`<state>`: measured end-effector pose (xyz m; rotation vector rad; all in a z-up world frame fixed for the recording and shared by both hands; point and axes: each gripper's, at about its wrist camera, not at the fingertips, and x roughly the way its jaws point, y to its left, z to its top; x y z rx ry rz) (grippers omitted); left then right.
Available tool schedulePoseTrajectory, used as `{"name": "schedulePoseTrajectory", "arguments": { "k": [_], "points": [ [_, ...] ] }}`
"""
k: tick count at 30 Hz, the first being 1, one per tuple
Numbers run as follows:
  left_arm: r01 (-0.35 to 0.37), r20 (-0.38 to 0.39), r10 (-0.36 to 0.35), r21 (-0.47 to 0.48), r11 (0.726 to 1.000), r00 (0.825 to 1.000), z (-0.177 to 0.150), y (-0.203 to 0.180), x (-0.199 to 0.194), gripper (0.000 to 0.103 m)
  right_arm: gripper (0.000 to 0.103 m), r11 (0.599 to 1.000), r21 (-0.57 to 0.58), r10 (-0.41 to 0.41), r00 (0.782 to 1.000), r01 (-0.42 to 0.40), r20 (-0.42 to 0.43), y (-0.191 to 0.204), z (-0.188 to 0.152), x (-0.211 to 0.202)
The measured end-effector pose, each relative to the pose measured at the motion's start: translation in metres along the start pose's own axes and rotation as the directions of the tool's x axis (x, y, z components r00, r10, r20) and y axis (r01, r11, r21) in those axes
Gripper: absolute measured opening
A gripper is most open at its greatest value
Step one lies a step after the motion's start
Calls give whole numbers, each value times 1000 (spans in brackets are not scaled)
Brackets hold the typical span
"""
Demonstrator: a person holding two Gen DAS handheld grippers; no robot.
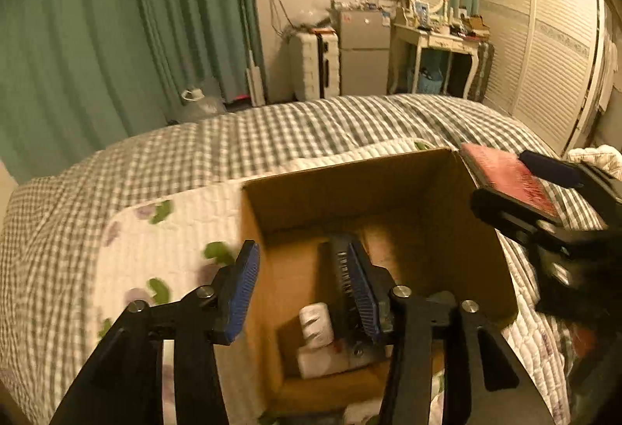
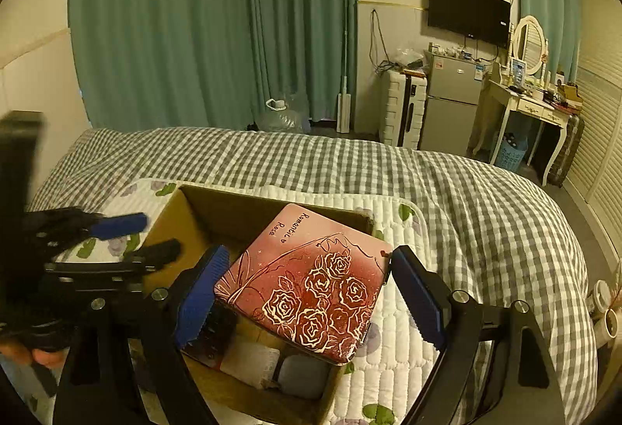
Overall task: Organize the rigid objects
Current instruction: 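Lower the remote and card case into the box and open both tools, then grasp the white cylindrical device with the right tool while the left grasps the black power bank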
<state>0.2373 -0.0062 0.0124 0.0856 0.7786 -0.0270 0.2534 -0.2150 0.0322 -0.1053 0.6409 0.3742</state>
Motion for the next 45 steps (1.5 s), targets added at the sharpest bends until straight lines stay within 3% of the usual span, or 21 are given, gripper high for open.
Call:
{"name": "schedulePoseTrajectory", "arguments": {
  "k": [2, 7, 8, 9, 14, 17, 23, 30, 34, 39, 42, 45],
  "points": [
    [-20, 20, 20, -4, 1000, 1000, -10, 8, -10, 68, 86, 1000, -10, 2, 1000, -3, -12, 3, 0, 7],
    [-30, 29, 31, -22, 999, 999, -35, 23, -17, 70, 86, 999, -37, -31, 996, 27, -88, 18, -11, 41],
    [-25, 29, 26, -31, 999, 999, -40, 26, -16, 74, 86, 999, -37, -25, 995, 21, -101, 19, -12, 47],
    [-26, 31, 27, -39, 999, 999, -45, 29, -16, 80, 86, 999, -38, -25, 994, 21, -105, 20, -16, 49],
    [-41, 47, 44, -55, 998, 998, -63, 37, -14, 89, 89, 995, -59, -84, 989, 78, -123, 25, -13, 70],
    [-58, 55, 62, -76, 995, 997, -70, 42, -22, 95, 89, 997, -41, -74, 991, 70, -111, 24, -11, 64],
    [-70, 83, 77, -88, 994, 994, -76, 43, -74, 103, 89, 996, -71, -66, 991, 58, -114, 31, -7, 6],
    [-74, 149, 88, -94, 993, 985, -70, 36, -161, 103, 89, 988, -141, -78, 993, 65, -90, 55, -2, -102],
    [-64, 158, 80, -103, 993, 984, -78, 33, -184, 103, 89, 989, -141, -64, 993, 51, -95, 67, -11, -152],
    [-44, 118, 58, -113, 993, 991, -105, 29, -173, 103, 89, 987, -150, -65, 993, 51, -95, 84, -37, -166],
    [-67, 87, 79, -128, 989, 993, -126, 29, -145, 103, 89, 991, -129, -34, 995, 21, -99, 92, -65, -150],
    [-94, 29, 101, -172, 981, 994, -146, 36, -103, 103, 89, 987, -160, -52, 989, 30, -136, 98, -94, -110]
  ]
}}
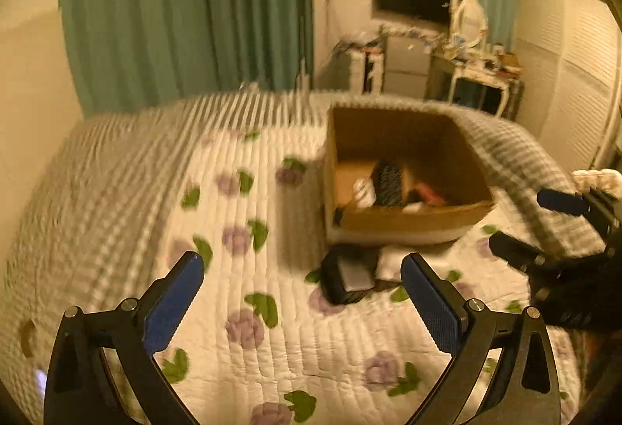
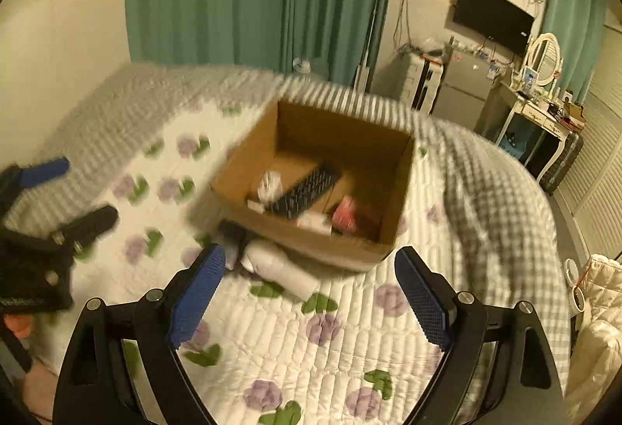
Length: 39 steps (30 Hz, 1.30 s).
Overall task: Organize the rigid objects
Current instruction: 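Grasp the white cylindrical device with the right tool while the left grasps the black power bank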
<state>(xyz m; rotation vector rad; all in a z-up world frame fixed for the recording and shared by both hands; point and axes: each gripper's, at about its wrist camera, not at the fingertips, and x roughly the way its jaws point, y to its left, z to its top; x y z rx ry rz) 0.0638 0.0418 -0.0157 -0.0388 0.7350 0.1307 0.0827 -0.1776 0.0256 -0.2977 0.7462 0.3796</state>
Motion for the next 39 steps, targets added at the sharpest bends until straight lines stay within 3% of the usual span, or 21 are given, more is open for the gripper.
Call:
{"name": "schedulePoseTrajectory", "arguments": {
  "k": [3, 7, 16, 21, 22, 23, 25, 28, 32, 36, 39],
  "points": [
    [-31, -66, 32, 14, 999, 997, -18, 3, 38, 103, 89, 998, -48, -28, 999, 27, -20, 8, -28, 55],
    [-34, -93, 39, 48, 998, 995, -36, 3, 65, 103, 89, 999, 5, 44, 990, -44, -137, 9, -53, 122],
    [-11, -146, 18, 49, 999, 989, -49, 6, 85, 103, 87, 989, -149, 0, 982, -28, -188, 30, -53, 170],
    [0, -147, 4, 32, 1000, 989, -47, 10, 80, 103, 77, 986, -153, 34, 973, -70, -228, 47, -41, 187],
    [2, -147, 2, 30, 1000, 989, -47, 10, 79, 103, 72, 987, -141, 44, 971, -79, -234, 51, -38, 188],
    [2, -149, 2, 29, 1000, 989, -46, 10, 80, 103, 56, 987, -133, 50, 968, -85, -245, 54, -36, 190],
    [3, -147, 2, 33, 999, 989, -46, 10, 79, 103, 45, 988, -123, 59, 965, -93, -256, 62, -36, 189],
    [10, -139, -4, 42, 999, 990, -47, 6, 78, 103, 44, 997, -53, 44, 975, -56, -218, 57, -48, 166],
    [9, -171, 0, 53, 999, 985, -49, -6, 79, 103, 44, 985, 167, 75, 981, -45, -179, 19, -79, 126],
    [23, -178, -10, 68, 997, 984, -47, -23, 78, 103, 44, 983, 167, -51, 985, 79, -165, -13, -68, 110],
    [26, -183, -15, 57, 998, 983, -39, -36, 84, 103, 44, 960, 260, -63, 986, 102, -154, -44, -65, 102]
  ]
}}
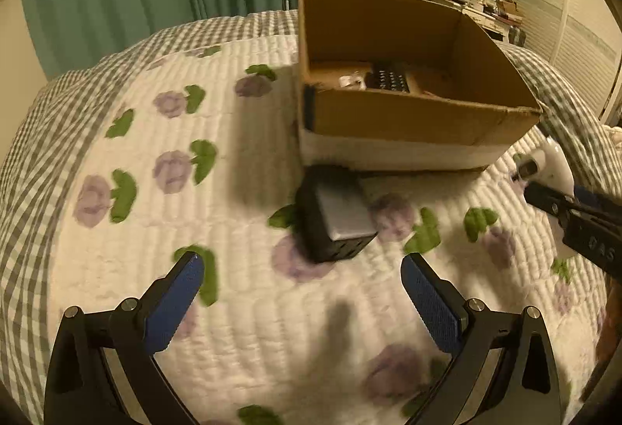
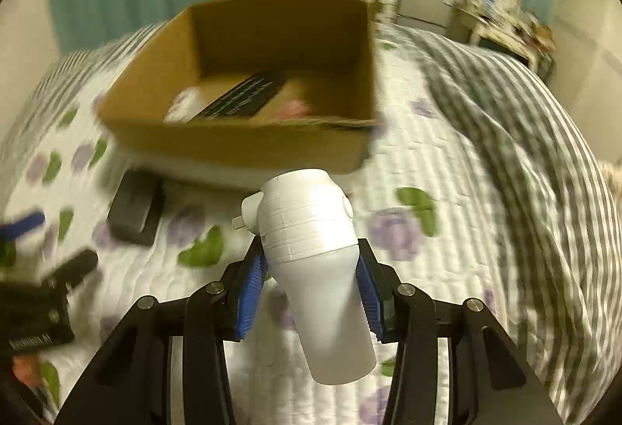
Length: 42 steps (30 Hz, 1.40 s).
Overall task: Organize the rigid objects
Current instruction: 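Grasp the white cylindrical device with the right tool while the left grasps the black power bank, then carry both items into the box and release them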
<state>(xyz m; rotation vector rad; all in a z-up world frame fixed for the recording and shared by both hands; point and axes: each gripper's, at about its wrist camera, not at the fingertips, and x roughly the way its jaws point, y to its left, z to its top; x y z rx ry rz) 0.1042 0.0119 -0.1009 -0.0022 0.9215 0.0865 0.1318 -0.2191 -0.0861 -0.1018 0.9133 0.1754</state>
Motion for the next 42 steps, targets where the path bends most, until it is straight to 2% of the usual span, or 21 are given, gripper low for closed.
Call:
{"name": "schedulePoseTrajectory", "arguments": {
  "k": [4, 6, 10, 13, 14, 15, 16, 17, 20, 23, 28, 30, 42],
  "points": [
    [-1, 9, 1, 16, 1000, 1000, 16, -17, 12, 103, 44, 996, 86, 23, 1000, -21, -20, -20, -2, 9],
    [-45, 16, 44, 66, 997, 999, 22, -27, 22, 103, 44, 994, 107, 23, 1000, -20, -21, -25, -2, 14],
    [-40, -33, 42, 59, 997, 999, 26, -29, 45, 97, 44, 990, 140, 38, 999, -35, -18, -38, 1, 14],
    [-45, -76, 48, 42, 998, 996, 28, -25, 59, 87, 44, 988, 148, 40, 999, -38, -9, -39, 5, 13],
    [-44, -90, 47, 32, 999, 995, 28, -22, 63, 81, 44, 988, 150, 41, 999, -40, -7, -38, 4, 14],
    [-43, -106, 45, 21, 999, 993, 28, -20, 68, 69, 44, 987, 152, 45, 999, -43, -6, -40, 1, 12],
    [-38, -120, 39, 16, 999, 992, 27, -19, 71, 66, 44, 986, 157, 51, 999, -50, -5, -40, 0, 12],
    [-15, -129, 17, 14, 1000, 992, 27, -19, 73, 58, 44, 985, 161, 58, 998, -56, -7, -40, 0, 14],
    [-11, -114, 14, 27, 1000, 993, 26, -21, 69, 50, 44, 984, 164, 68, 998, -64, -19, -38, -3, 18],
    [-12, -95, 15, 27, 1000, 995, 25, -20, 56, 44, 44, 987, 148, 65, 998, -61, -22, -32, -5, 18],
    [60, -88, -61, -21, 998, 994, 16, -13, 23, 42, 44, 991, 123, 62, 998, -60, -16, -25, -5, 6],
    [60, -64, -61, -5, 998, 996, 13, -15, 6, 42, 44, 991, 120, 62, 998, -60, -13, -23, -3, -1],
    [102, 105, -103, 15, 995, 989, 30, -16, -97, 42, 44, 999, 23, 38, 993, -41, 114, 3, 10, -105]
  ]
}}
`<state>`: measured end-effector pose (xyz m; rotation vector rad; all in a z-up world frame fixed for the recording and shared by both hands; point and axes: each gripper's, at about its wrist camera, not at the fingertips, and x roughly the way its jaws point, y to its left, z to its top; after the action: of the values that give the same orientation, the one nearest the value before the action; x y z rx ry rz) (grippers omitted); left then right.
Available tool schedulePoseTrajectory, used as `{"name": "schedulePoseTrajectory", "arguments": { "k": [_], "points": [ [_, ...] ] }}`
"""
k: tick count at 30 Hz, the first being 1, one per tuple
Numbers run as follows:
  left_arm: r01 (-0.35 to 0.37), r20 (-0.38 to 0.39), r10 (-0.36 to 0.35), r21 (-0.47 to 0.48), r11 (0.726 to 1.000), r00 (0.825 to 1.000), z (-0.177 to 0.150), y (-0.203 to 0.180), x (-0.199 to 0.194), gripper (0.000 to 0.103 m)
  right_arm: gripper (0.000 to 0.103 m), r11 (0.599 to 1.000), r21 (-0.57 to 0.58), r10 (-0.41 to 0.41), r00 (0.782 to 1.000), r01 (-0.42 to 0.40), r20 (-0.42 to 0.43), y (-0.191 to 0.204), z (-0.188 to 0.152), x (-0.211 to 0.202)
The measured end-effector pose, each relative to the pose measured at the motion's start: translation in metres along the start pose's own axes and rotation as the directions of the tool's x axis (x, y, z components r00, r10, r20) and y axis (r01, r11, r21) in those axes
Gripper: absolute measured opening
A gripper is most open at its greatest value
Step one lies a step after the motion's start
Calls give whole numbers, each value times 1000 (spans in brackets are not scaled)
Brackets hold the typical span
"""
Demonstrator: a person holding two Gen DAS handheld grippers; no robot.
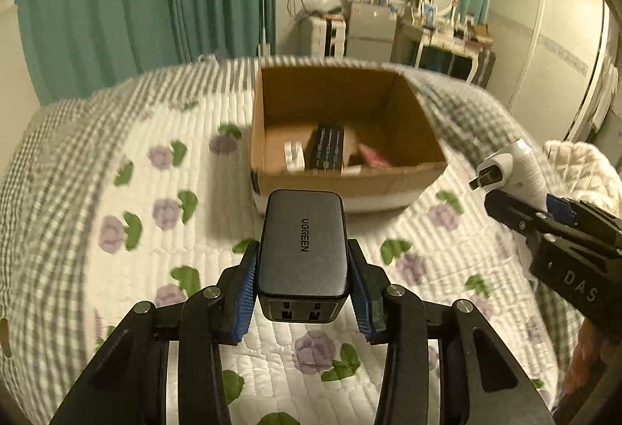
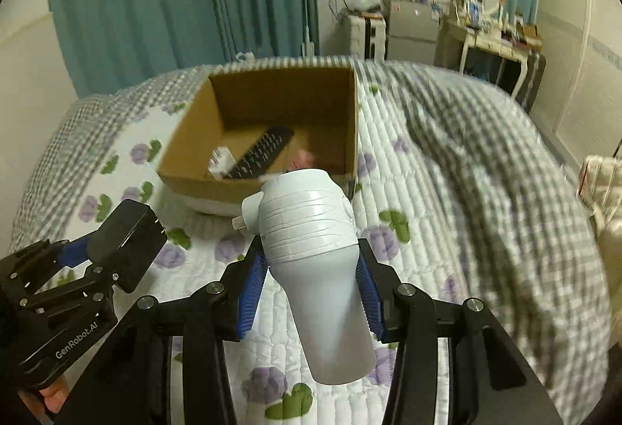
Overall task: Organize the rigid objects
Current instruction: 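Carry both items into the box and release them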
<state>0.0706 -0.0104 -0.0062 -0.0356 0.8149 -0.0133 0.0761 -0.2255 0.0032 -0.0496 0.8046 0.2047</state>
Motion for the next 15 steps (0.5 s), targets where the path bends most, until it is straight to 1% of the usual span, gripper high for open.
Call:
{"name": "schedulePoseTrajectory", "arguments": {
  "k": [2, 5, 6, 8, 12, 15],
  "points": [
    [-2, 34, 2, -2, 1000, 999, 7, 0, -14, 42, 44, 1000, -12, 2, 999, -2, 32, 2, 9, -19],
    [19, 77, -18, -7, 1000, 997, 18, 2, -31, 42, 44, 999, -52, -13, 997, 17, 79, 7, 22, -44],
    [29, 88, -28, -9, 1000, 996, 23, 2, -37, 42, 44, 998, -61, -9, 996, 15, 91, 8, 27, -50],
    [27, 116, -26, -3, 1000, 993, 34, 1, -46, 42, 44, 998, -67, 6, 994, 2, 114, 8, 39, -61],
    [32, 154, -32, 4, 999, 988, 56, 2, -50, 42, 44, 996, -85, 27, 987, -13, 159, 10, 67, -72],
    [20, 161, -24, 27, 999, 987, 76, -1, -41, 42, 44, 995, -76, 69, 981, -57, 179, 8, 89, -71]
  ]
}}
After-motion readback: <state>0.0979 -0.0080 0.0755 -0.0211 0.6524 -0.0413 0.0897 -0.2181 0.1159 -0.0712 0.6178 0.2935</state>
